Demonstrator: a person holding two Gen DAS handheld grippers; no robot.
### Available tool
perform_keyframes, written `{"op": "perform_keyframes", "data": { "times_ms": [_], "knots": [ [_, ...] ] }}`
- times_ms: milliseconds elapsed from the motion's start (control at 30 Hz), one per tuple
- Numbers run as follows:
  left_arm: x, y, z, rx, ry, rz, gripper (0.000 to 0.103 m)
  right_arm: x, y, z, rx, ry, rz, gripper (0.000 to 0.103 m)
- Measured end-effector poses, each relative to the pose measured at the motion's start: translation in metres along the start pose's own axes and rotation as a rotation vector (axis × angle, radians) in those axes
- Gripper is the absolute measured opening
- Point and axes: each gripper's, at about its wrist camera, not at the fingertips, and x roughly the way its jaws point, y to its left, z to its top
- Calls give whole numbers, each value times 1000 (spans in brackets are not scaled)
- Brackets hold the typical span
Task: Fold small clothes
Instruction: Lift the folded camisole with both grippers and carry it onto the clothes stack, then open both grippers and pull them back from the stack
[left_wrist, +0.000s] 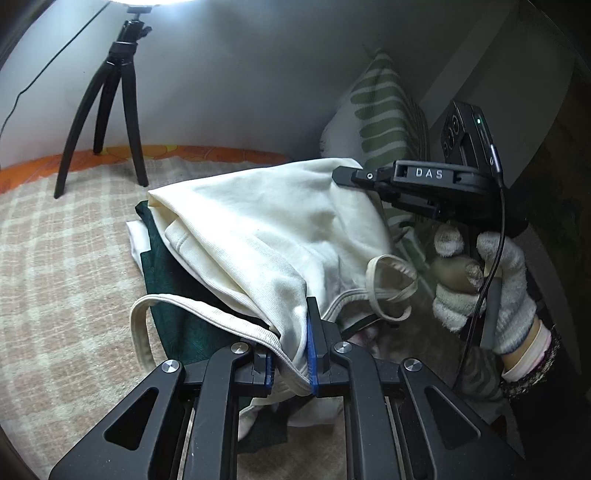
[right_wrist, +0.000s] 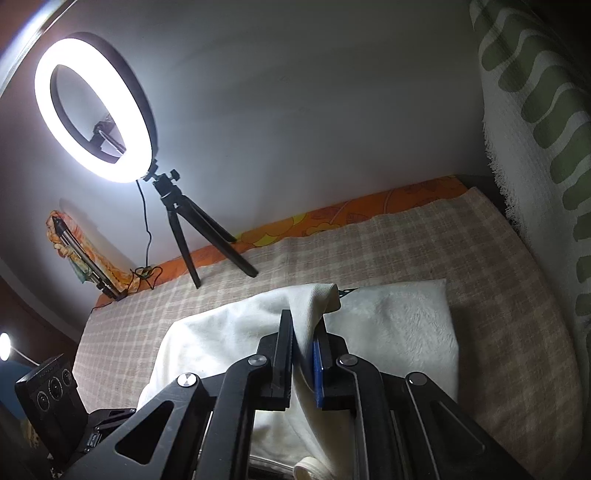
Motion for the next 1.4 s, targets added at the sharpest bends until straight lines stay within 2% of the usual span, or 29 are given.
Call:
{"op": "perform_keyframes", "data": {
  "times_ms": [200,333,400,500,600,733,833,867,933,1067,1200,1300,1400],
  "knots": [
    [7,8,-3,-61,26,16,12,20,-17,-3,5,25,-31,7],
    [3,8,-6,-73,29,36,19,27,-17,-3,-18,34,-77,8],
    [2,6,-7,-71,40,59,28,29,-13,-3,-43,36,-128,15],
    [-2,7,-10,-64,45,83,31,28,-9,-3,-71,36,-204,19],
    [-10,8,-11,-53,41,123,38,22,-8,-4,-77,25,-243,26],
    [-21,6,-14,-30,41,164,38,12,-10,-6,-55,11,-287,32],
    [-34,2,-17,-3,31,193,39,3,-9,-7,-39,-2,-286,35],
    [-37,0,-17,3,28,198,40,-1,-7,-9,-41,-8,-287,36],
    [-44,-3,-18,10,16,206,54,-8,0,-12,-52,-17,-301,39],
    [-60,-11,-20,32,-15,217,55,-24,14,-19,-64,-45,-315,53],
    [-73,-18,-21,39,-37,227,64,-40,29,-28,-68,-71,-337,60],
    [-86,-22,-25,56,-55,245,71,-51,45,-35,-91,-90,-358,71],
    [-100,-25,-27,73,-74,261,73,-61,61,-43,-122,-111,-384,78]
  ]
}}
